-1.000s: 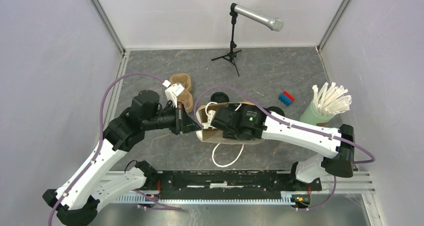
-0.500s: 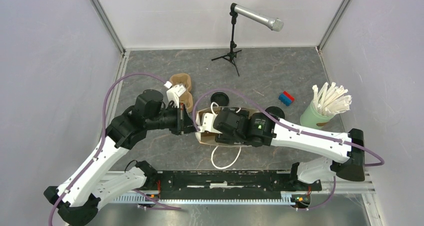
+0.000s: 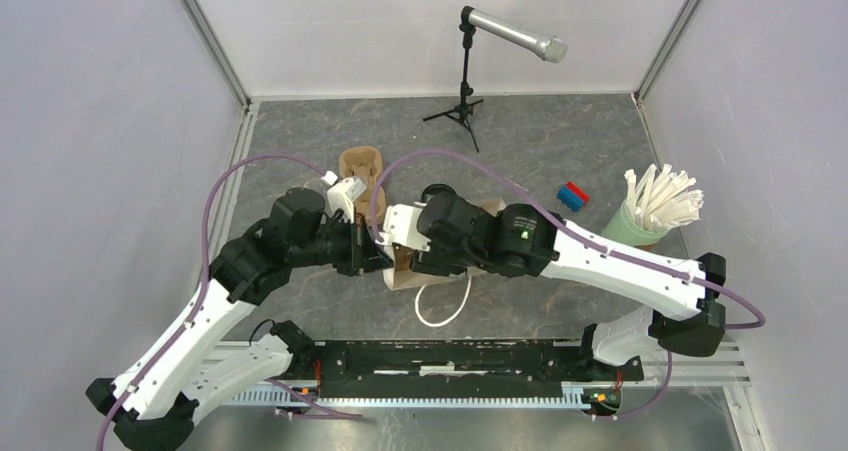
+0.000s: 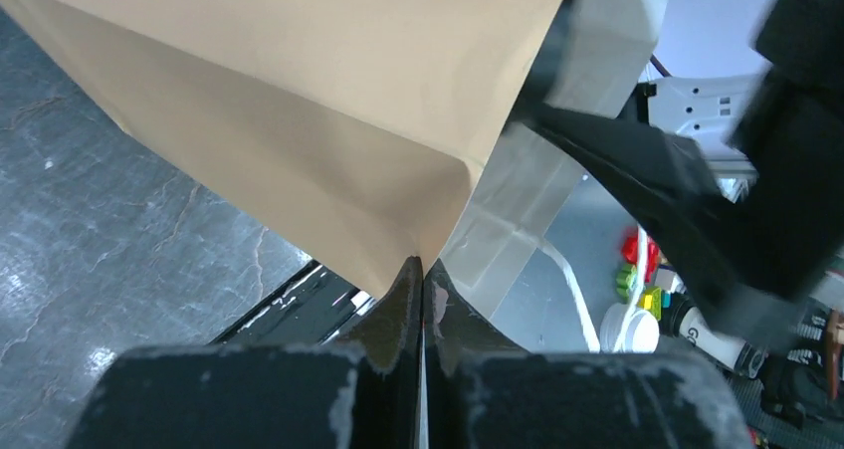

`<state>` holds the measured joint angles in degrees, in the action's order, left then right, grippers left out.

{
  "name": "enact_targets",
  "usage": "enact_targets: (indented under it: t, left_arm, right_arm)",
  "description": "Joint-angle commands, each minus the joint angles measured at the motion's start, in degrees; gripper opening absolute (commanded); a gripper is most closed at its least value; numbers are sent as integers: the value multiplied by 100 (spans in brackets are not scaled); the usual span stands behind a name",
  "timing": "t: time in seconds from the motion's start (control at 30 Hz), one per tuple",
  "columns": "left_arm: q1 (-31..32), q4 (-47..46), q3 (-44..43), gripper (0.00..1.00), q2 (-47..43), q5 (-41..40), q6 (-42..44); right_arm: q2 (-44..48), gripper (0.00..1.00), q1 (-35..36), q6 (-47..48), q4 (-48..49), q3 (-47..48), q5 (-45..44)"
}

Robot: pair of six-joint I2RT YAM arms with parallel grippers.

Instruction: Pack the takeout coffee

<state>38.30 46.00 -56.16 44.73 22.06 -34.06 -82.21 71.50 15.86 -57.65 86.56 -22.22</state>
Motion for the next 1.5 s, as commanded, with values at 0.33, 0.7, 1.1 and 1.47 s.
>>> enact_targets:
  t: [0.33, 0.7, 1.1, 1.47]
  left_arm:
    - [-85, 1289, -1806, 2, 1059, -632, 63]
    - [-120, 1588, -2106, 2, 1078, -171, 7]
    - [-121, 2124, -2470, 2, 1275, -85, -157]
    - [-121, 2252, -2653, 2, 1409, -175, -245]
  right_arm:
    - [289, 58, 4, -855, -711, 1832, 822]
    - [1475, 58, -3, -1506, 92, 831, 338]
    - [1952, 57, -4, -1465, 754, -117, 1767]
    - [1854, 58, 0, -1260, 773, 15, 2454]
